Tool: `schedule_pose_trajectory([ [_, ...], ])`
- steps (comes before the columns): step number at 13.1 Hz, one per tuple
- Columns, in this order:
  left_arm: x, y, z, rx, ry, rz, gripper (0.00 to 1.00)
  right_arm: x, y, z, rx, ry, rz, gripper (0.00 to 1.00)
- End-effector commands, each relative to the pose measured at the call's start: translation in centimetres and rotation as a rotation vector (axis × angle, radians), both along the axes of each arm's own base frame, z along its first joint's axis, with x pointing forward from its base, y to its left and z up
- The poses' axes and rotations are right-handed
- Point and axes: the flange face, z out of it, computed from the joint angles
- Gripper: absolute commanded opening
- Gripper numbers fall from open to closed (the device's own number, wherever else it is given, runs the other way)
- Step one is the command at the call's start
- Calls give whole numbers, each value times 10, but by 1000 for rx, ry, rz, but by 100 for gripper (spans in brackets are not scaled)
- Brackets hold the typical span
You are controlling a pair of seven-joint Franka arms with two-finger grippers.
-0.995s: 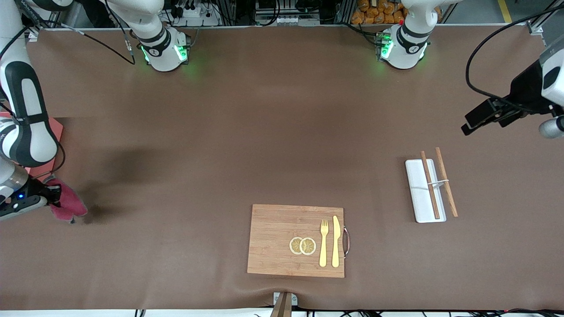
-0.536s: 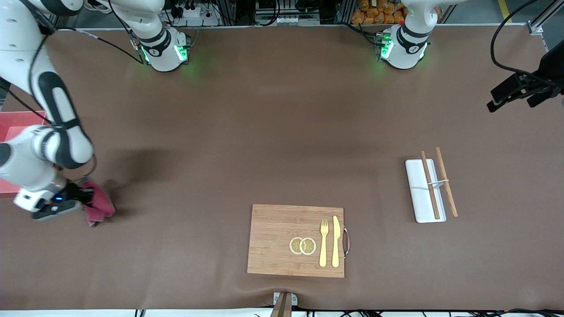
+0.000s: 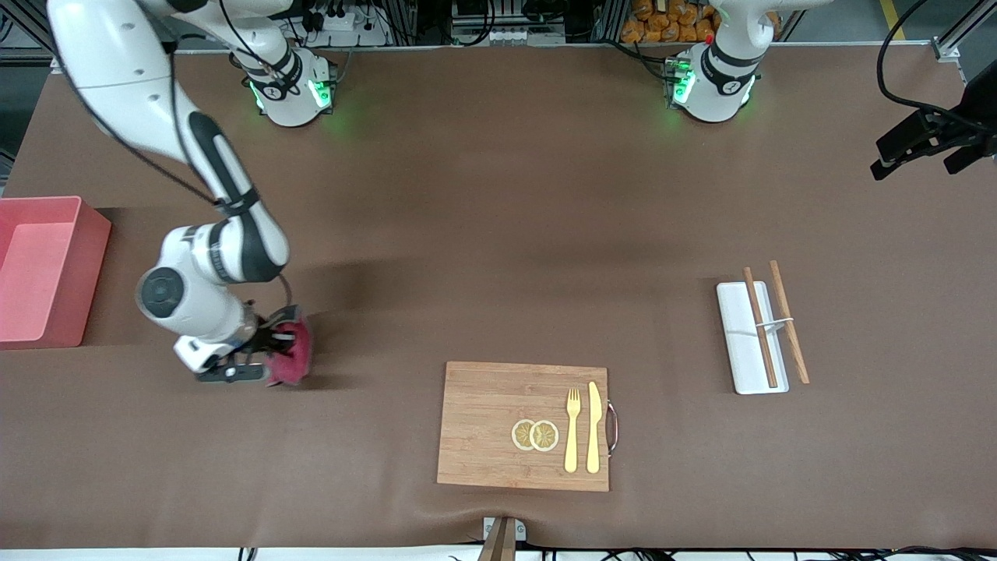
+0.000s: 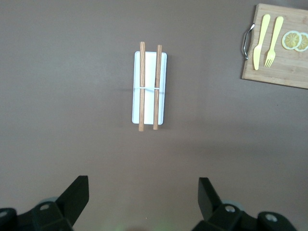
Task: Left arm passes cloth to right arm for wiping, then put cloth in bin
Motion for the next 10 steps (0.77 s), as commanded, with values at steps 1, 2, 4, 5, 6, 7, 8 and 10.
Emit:
schedule_pose_trajectory([
  [1,-11,0,5,24,12,-10,100,-37,100,39,-23,24,-141,0],
  [2,-10,0,5,22,12,-13,100,-48,134,47,-22,24,-204,0],
  [4,-8,0,4,22,14,-13,100,-56,172,64,-10,8,-272,0],
  [5,-7,0,3,21,15,-14,100,-53,171,77,-19,22,-272,0],
  [6,-7,0,3,22,17,-16,100,-50,160,82,-37,34,-262,0],
  [7,-6,0,2,21,18,-16,100,-42,140,90,-41,25,-237,0],
  [8,-7,1,3,23,17,-16,100,-29,100,98,-47,29,-210,0],
  [10,-7,0,3,23,17,-17,100,-8,15,110,-43,26,-101,0],
])
